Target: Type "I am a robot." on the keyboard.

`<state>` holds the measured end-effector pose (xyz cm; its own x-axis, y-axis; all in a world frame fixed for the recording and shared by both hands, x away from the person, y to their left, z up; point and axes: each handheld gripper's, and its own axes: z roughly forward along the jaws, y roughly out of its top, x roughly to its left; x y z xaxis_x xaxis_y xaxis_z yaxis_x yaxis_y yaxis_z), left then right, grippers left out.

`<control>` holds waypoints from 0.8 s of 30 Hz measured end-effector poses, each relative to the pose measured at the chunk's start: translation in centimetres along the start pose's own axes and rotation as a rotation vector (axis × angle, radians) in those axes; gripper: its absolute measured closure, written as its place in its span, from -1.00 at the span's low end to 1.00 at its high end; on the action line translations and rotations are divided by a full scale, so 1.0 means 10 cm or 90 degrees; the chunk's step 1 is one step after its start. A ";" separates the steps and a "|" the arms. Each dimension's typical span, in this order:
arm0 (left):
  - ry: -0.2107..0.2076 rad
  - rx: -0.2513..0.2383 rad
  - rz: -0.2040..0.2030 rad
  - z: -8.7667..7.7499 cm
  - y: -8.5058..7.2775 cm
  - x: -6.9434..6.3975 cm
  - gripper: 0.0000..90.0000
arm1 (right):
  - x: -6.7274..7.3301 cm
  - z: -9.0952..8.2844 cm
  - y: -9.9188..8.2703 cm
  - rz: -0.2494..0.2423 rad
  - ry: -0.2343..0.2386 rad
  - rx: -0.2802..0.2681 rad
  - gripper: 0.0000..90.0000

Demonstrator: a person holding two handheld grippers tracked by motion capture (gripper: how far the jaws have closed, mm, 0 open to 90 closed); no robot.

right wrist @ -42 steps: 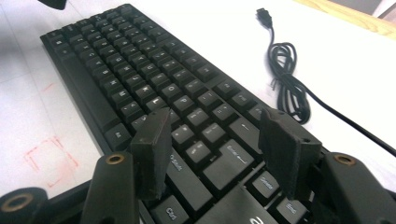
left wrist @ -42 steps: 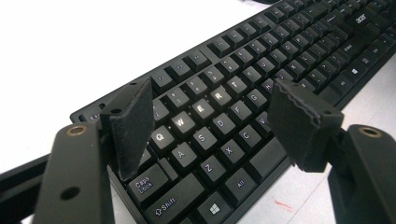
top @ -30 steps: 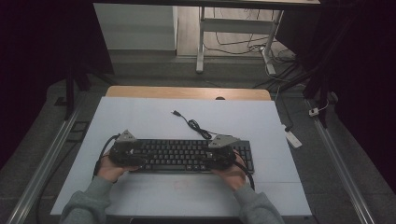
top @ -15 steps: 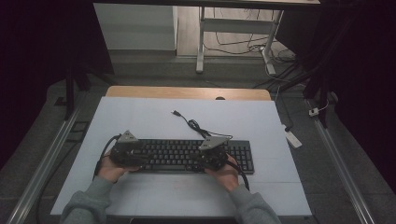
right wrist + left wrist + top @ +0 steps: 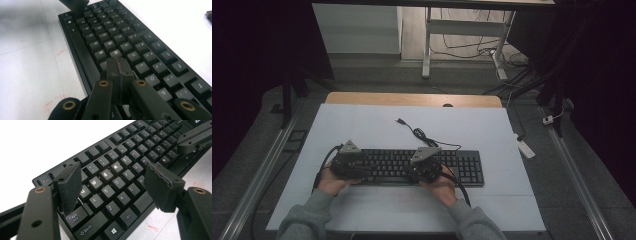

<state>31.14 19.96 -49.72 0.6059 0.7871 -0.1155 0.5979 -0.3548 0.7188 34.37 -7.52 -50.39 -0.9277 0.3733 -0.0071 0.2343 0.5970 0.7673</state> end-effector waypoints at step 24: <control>0.001 0.006 0.004 0.01 -0.02 0.01 -0.32 | 0.00 0.19 -0.02 -0.005 -0.010 0.028 0.99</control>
<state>31.18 20.02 -49.94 0.6096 0.7851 -0.1100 0.5986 -0.3648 0.7131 34.88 -6.29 -51.81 -0.9250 0.3793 -0.0243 0.2394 0.6309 0.7380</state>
